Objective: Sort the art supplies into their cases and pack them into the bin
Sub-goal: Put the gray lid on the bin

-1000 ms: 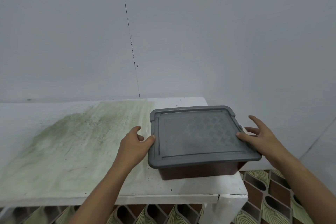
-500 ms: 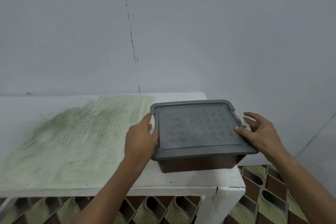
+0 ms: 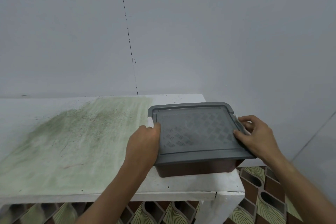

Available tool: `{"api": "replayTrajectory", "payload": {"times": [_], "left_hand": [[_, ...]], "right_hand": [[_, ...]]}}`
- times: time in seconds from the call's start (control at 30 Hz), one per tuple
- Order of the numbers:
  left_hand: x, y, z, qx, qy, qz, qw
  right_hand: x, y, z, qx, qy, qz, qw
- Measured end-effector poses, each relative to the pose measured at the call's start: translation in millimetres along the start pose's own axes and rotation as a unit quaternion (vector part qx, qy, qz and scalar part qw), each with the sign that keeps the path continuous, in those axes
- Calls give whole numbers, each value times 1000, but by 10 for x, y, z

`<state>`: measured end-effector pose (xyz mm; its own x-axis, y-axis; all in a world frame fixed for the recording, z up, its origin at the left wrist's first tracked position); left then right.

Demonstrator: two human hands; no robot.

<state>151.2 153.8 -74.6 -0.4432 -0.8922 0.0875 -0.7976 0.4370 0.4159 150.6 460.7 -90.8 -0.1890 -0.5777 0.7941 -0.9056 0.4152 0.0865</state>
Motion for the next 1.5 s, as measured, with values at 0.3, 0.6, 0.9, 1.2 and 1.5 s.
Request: {"api": "replayTrajectory", "payload": {"times": [0.3, 0.6, 0.9, 1.2, 1.5], "left_hand": [[110, -10, 130, -19, -142, -25, 989], [221, -162, 226, -83, -304, -136, 939], [357, -16, 288, 32, -156, -74, 984], [1095, -153, 213, 68, -175, -92, 978], [2441, -723, 46, 11, -249, -214, 944]], "right_hand": [[-14, 1, -108, 131, 36, -23, 991], [-104, -76, -2, 140, 59, 44, 987], [95, -102, 120, 123, -48, 11, 991], [509, -176, 736, 120, 8, 15, 993], [1390, -450, 1915, 152, 30, -20, 988]]}}
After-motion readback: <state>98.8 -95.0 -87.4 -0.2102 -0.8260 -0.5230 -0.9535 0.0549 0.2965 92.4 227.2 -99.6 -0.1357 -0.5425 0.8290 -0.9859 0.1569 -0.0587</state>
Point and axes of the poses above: each hand's wrist, its own y-axis towards the middle knuckle, its own z-axis out of the palm, x = y × z, the point moved 2 cm from there along y, towards the middle knuckle, and after that the axes turned 11 degrees about z, right-handed, at the moved point
